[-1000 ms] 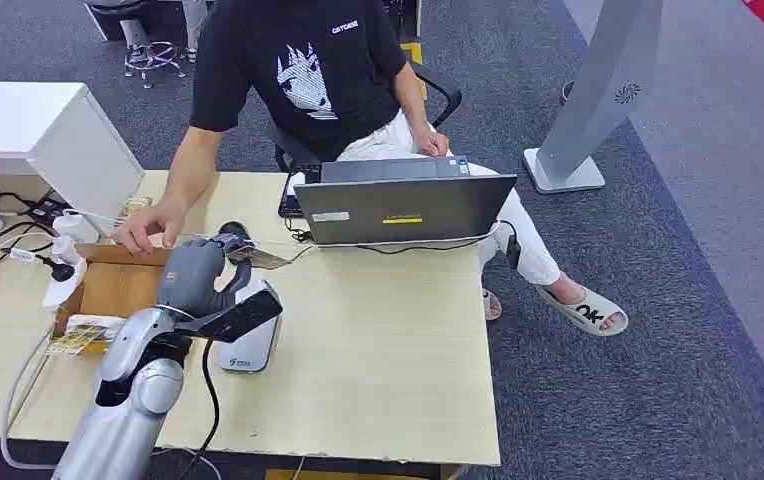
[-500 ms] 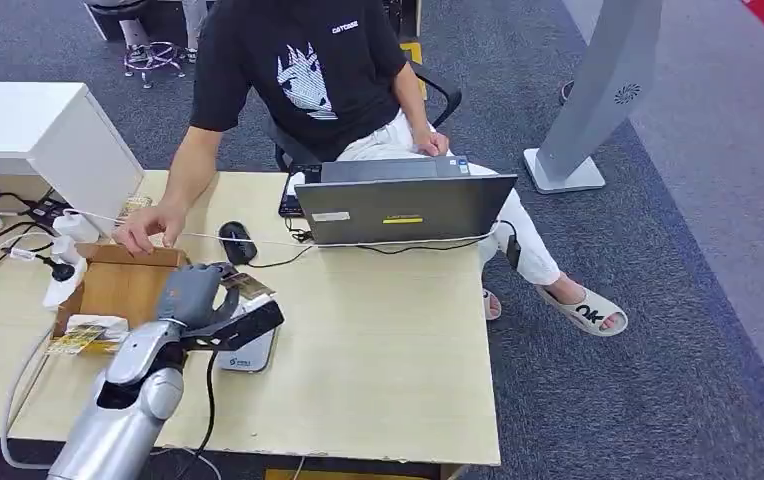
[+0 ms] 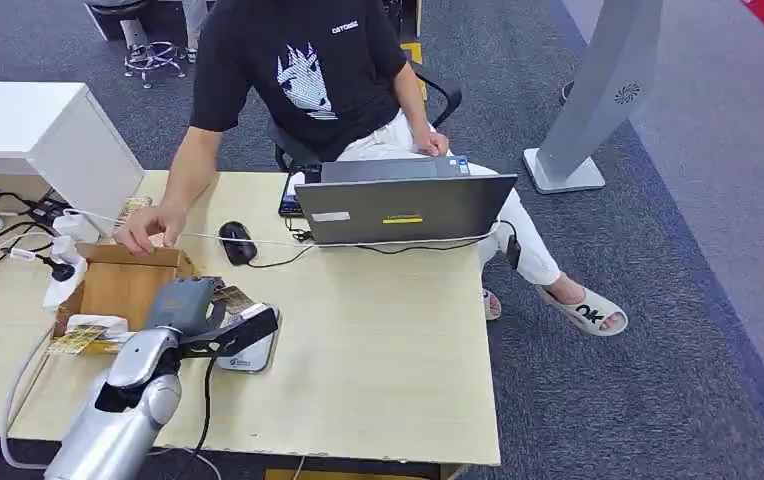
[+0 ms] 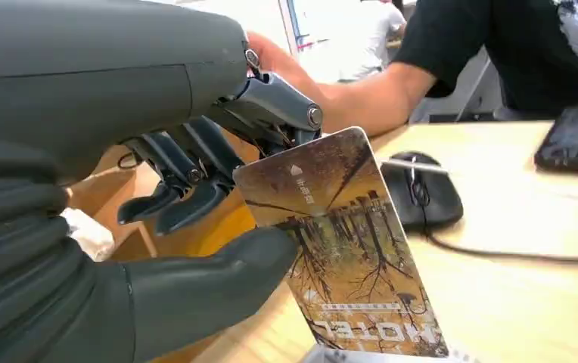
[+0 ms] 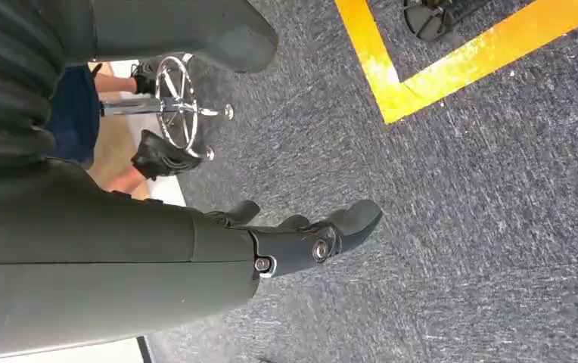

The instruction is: Pass the card to the sensor for recognition and then transmit it.

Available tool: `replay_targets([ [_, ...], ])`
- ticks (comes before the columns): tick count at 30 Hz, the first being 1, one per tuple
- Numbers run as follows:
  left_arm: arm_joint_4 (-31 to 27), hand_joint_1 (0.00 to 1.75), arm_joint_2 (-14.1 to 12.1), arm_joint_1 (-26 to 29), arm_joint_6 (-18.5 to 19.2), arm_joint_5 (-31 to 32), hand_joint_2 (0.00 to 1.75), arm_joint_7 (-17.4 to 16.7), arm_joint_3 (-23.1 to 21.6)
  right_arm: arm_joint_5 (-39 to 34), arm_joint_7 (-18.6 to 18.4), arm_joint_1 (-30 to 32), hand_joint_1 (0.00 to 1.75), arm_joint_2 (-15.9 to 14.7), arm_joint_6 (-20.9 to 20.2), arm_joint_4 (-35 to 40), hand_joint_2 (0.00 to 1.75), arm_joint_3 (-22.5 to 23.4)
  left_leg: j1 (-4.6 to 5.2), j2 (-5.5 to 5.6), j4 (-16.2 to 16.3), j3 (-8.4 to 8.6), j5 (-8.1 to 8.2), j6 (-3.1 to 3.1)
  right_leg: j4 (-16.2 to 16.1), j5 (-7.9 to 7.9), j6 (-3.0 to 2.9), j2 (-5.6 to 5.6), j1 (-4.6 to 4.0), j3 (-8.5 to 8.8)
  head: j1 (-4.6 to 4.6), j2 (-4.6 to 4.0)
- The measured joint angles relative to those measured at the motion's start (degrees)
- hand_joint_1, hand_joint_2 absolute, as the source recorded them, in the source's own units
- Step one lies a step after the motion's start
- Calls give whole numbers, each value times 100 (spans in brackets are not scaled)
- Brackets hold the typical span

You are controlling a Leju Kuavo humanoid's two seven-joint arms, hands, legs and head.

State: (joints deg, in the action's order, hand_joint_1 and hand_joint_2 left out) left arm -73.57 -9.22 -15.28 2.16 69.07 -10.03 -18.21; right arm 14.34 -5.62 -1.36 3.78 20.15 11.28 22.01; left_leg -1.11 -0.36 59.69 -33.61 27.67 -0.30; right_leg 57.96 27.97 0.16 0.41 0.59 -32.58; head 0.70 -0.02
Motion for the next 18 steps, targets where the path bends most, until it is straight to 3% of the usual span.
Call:
replay_targets([
  [18, 411, 175, 72, -77, 28, -109, 175, 203, -164, 142, -33, 0, 0, 11, -2, 0, 175, 55, 0, 2, -1, 15, -1, 1, 0, 0, 1, 6, 0, 18, 0, 0],
])
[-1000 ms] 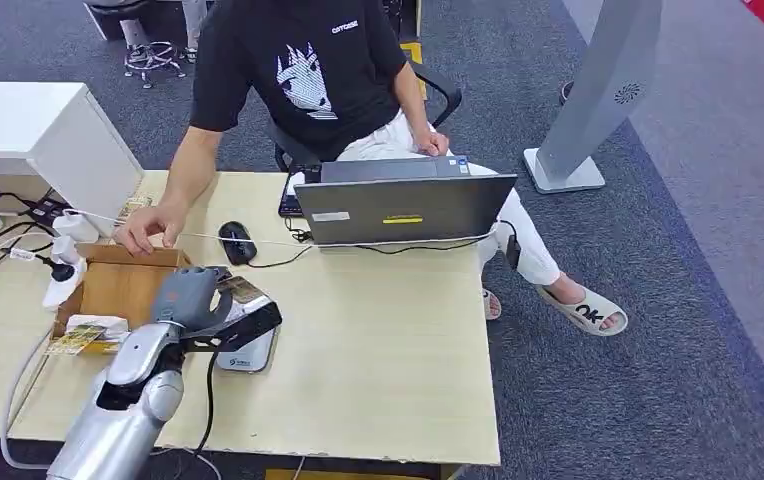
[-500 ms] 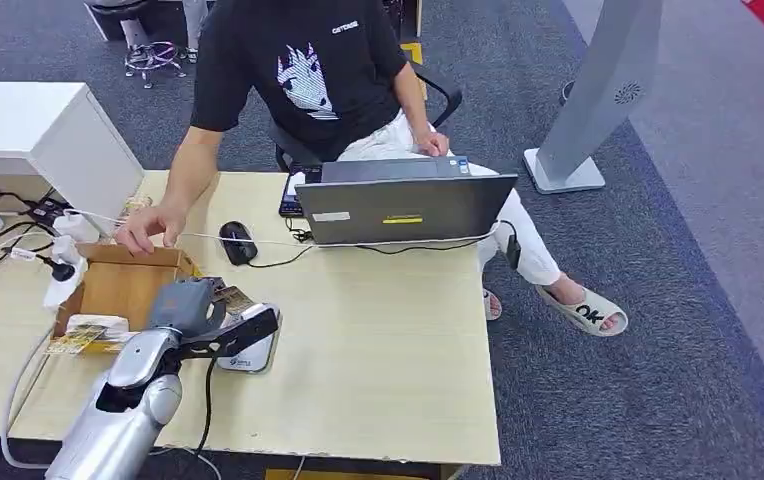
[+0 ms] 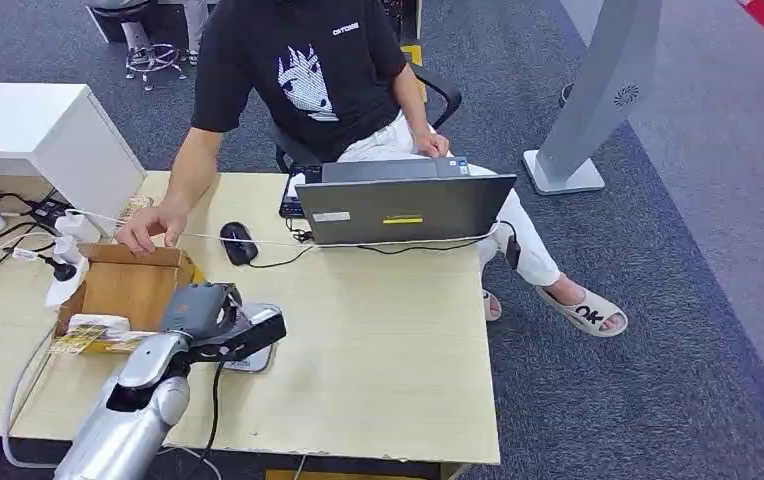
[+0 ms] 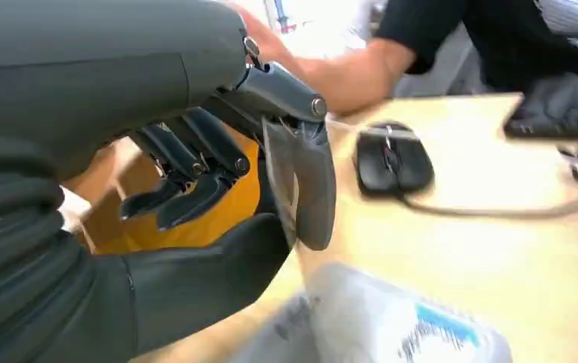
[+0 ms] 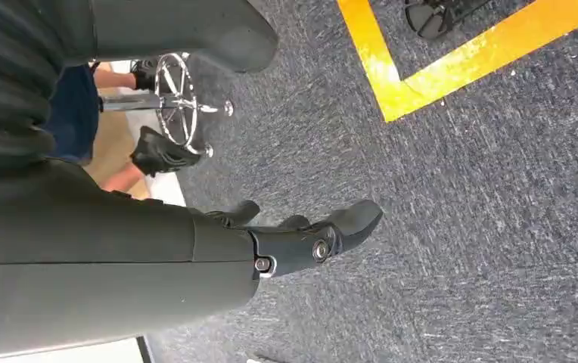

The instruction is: Pass the card to the sensor for recognition and then transmit it.

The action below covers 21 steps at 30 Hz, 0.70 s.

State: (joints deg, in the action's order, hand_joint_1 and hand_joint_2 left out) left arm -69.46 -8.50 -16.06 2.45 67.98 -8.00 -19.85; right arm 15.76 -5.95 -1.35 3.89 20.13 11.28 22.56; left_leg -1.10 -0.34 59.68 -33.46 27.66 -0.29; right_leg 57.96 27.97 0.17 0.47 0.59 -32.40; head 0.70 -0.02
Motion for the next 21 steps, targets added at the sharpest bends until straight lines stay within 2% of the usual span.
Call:
replay_targets([
  [10, -16, 175, -4, 4, -275, -133, 175, 7, -7, 76, -17, 7, 0, 17, 7, 0, 175, 15, -1, 1, 0, -2, -2, 2, 0, 0, 0, 1, 0, -1, 0, 0],
  [21, -1044, 175, -172, -4, -513, -555, 175, 188, 358, 188, 87, 27, 0, 20, 9, 0, 175, 83, -1, 0, 0, -12, -3, 1, 1, 0, 0, -1, -1, -13, 0, 0],
])
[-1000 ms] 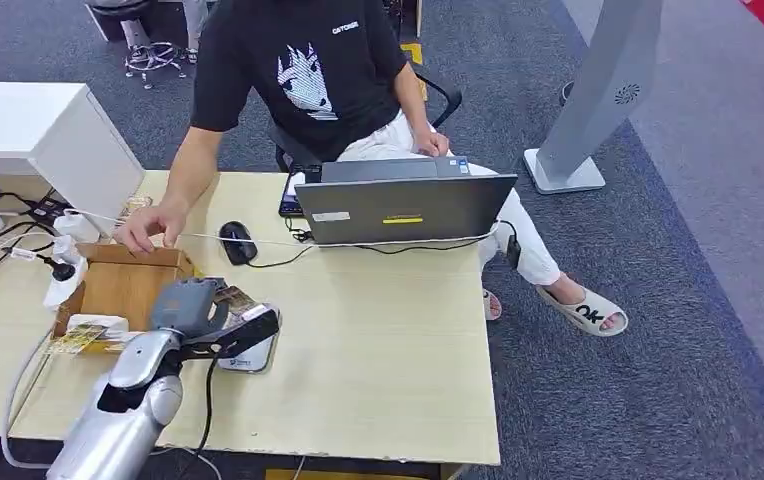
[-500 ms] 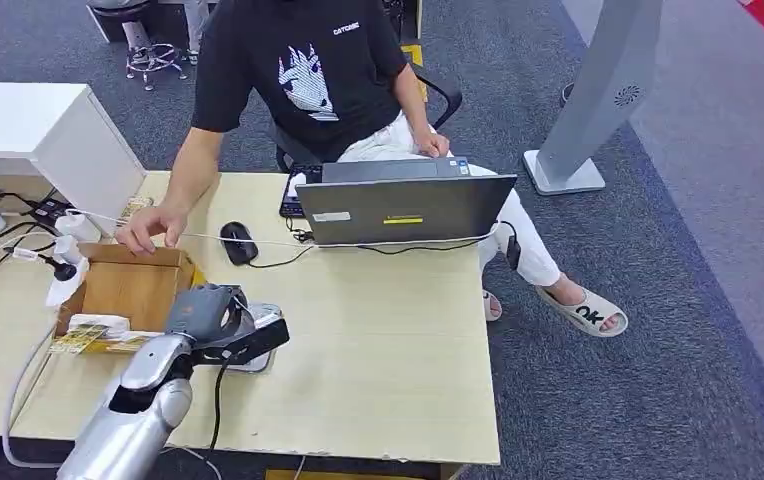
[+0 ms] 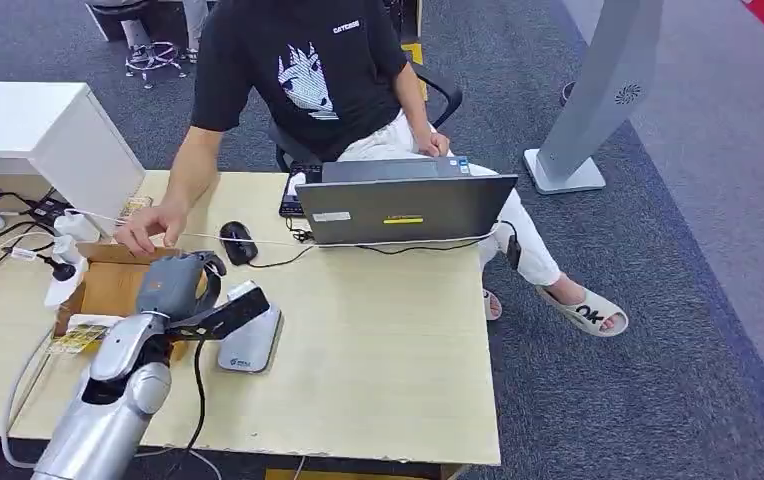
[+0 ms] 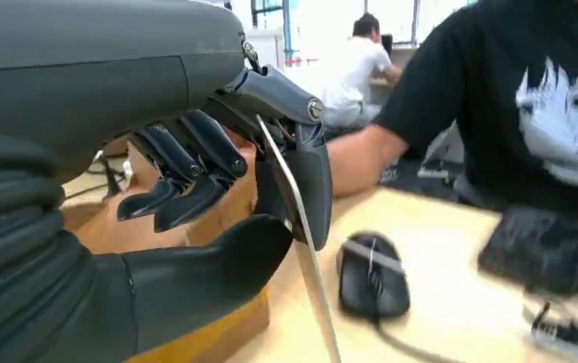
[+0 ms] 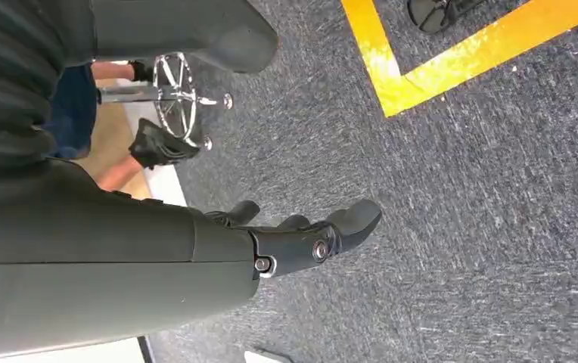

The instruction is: Pass the card to the sensor for recognition and then transmit it.

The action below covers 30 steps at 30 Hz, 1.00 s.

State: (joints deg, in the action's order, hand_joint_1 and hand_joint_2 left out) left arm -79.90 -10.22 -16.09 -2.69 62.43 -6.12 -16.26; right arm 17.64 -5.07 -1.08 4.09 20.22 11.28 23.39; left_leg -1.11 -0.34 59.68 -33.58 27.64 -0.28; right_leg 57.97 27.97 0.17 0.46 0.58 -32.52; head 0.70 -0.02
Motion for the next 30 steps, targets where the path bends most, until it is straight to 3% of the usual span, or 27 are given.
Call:
replay_targets([
  [9, -508, 175, -92, -121, -59, -72, 175, 18, 263, 53, 37, 4, 0, 0, 0, 0, 175, 48, 0, 0, 0, 0, 0, 0, 0, 0, 0, 0, 0, -1, 0, 0],
  [13, -608, 175, -112, -198, -263, 77, 175, -15, 328, 88, 46, 2, 0, 0, 9, 0, 175, 57, 0, 0, 0, -1, 0, 0, 0, 0, 0, 0, 0, -1, 0, 0],
  [18, -626, 175, -208, -576, -420, 396, 175, -221, 582, 184, 44, 0, 0, 0, 9, 0, 175, 57, -1, 1, 0, -1, -1, -1, 0, 0, 0, 1, 0, -1, 0, 0],
  [23, -549, 175, -243, -1007, -407, 314, 175, -212, 903, 267, 26, -7, 0, 0, 4, 0, 175, 70, -1, 0, 0, -1, -3, 0, 1, -1, 0, 0, -1, -1, 0, 0],
  [29, -468, 175, -226, -1068, -407, 227, 175, -153, 1025, 287, 26, -22, 0, 0, -4, 0, 175, 92, 0, 0, 0, -2, -2, 0, 1, -1, 0, -1, 0, -2, 0, 0],
  [30, -464, 0, -226, -1069, -407, 227, 175, -142, 1030, 287, 26, -23, 0, 0, -4, 0, 175, 92, 0, 0, 0, -2, -2, 0, 1, 0, 0, -1, 0, -2, 0, 0],
])
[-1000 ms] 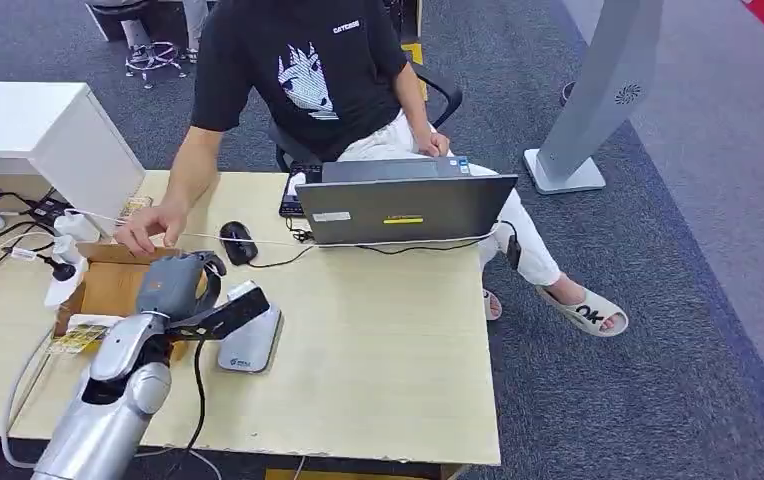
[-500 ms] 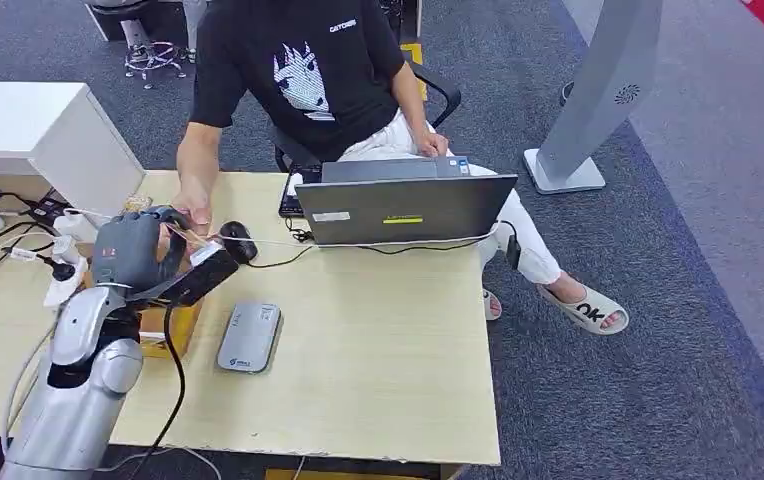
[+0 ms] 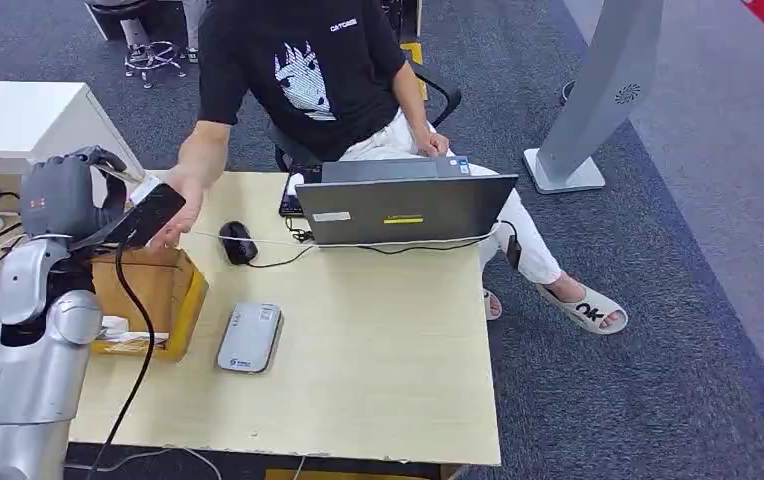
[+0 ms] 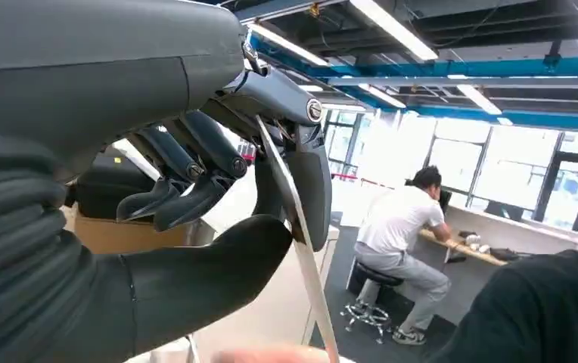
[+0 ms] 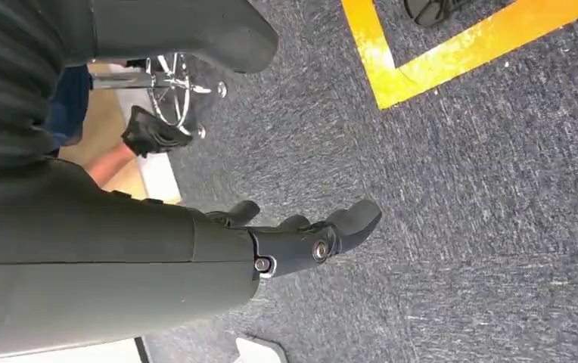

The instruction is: Pass the card to the sensor for recognition and then transmit it.

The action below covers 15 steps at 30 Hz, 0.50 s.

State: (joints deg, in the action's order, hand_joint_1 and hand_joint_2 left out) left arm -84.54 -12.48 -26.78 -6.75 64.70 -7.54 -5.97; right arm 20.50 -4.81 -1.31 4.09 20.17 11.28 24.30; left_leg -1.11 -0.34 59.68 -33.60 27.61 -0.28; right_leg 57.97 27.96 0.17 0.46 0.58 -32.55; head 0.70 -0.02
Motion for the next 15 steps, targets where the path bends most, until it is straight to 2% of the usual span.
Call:
replay_targets([
  [6, 7, 0, 22, 34, -44, -183, 175, 129, 48, 52, 0, -1, 0, 0, -2, 0, 175, 4, 0, 0, 0, -1, 0, 0, 0, 0, 0, 0, 0, 0, 0, 0],
  [11, -79, 0, 133, 354, -142, -708, 175, 481, 68, 133, 2, 0, 0, 0, -4, 0, 175, 72, 0, -1, 0, -1, 1, -1, 0, 0, 0, -2, 0, -1, 0, 0],
  [15, -201, 0, 194, 582, -144, -881, 175, 579, 74, 173, 4, 0, 0, 0, -7, 0, 175, 133, 0, 0, 0, -2, 1, -1, 0, 1, 0, 0, 0, -2, 0, 0],
])
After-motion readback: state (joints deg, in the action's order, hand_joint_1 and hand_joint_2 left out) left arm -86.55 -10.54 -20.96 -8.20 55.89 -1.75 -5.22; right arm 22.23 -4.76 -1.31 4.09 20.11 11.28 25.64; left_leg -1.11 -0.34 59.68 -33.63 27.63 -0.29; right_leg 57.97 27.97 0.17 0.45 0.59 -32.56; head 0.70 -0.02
